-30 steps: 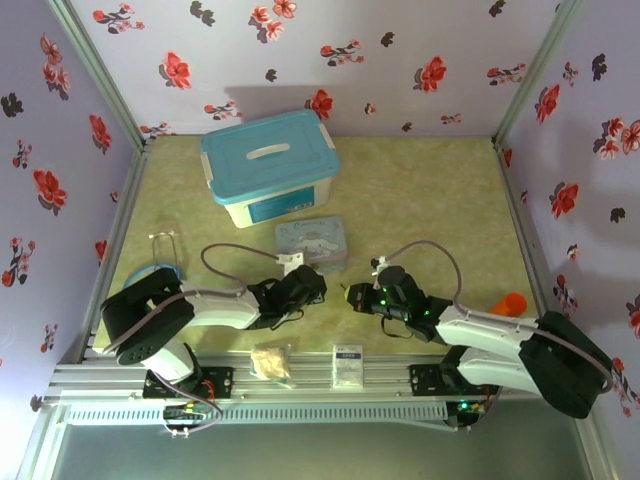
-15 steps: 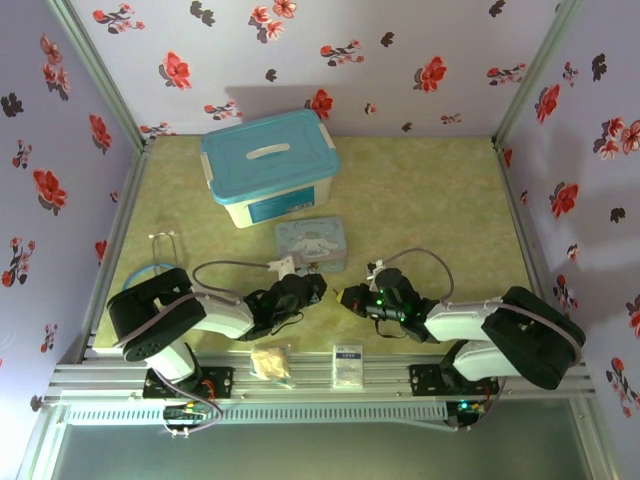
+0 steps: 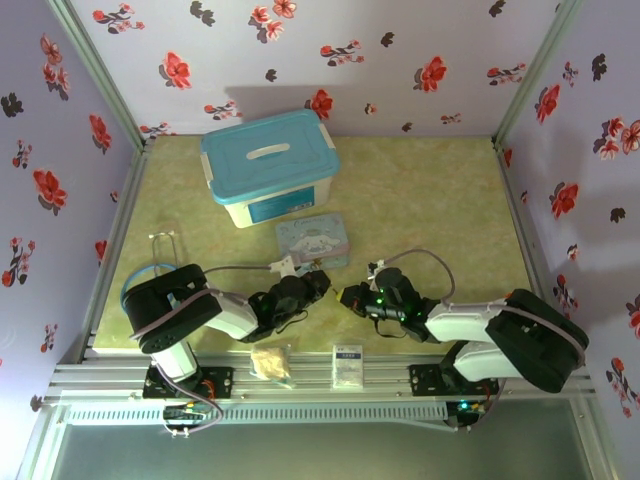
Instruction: Unlock a padlock with a key
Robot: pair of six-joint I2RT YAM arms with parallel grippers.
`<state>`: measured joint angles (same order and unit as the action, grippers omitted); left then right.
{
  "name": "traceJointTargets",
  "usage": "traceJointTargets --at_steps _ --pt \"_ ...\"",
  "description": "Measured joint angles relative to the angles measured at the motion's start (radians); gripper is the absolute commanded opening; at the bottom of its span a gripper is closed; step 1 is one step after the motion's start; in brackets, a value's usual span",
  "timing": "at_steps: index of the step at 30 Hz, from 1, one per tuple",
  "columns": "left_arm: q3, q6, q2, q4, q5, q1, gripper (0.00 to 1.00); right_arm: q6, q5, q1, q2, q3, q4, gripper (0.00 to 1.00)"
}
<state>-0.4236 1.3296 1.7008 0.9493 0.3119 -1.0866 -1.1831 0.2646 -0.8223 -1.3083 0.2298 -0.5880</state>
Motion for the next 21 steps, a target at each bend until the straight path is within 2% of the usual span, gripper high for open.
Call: traceJointTargets --at_steps 21 --pt "0.014 0.008 0.035 0.133 0.030 0.005 0.06 -0.005 0.020 0.000 -0.032 -0.005 -0.157 0.00"
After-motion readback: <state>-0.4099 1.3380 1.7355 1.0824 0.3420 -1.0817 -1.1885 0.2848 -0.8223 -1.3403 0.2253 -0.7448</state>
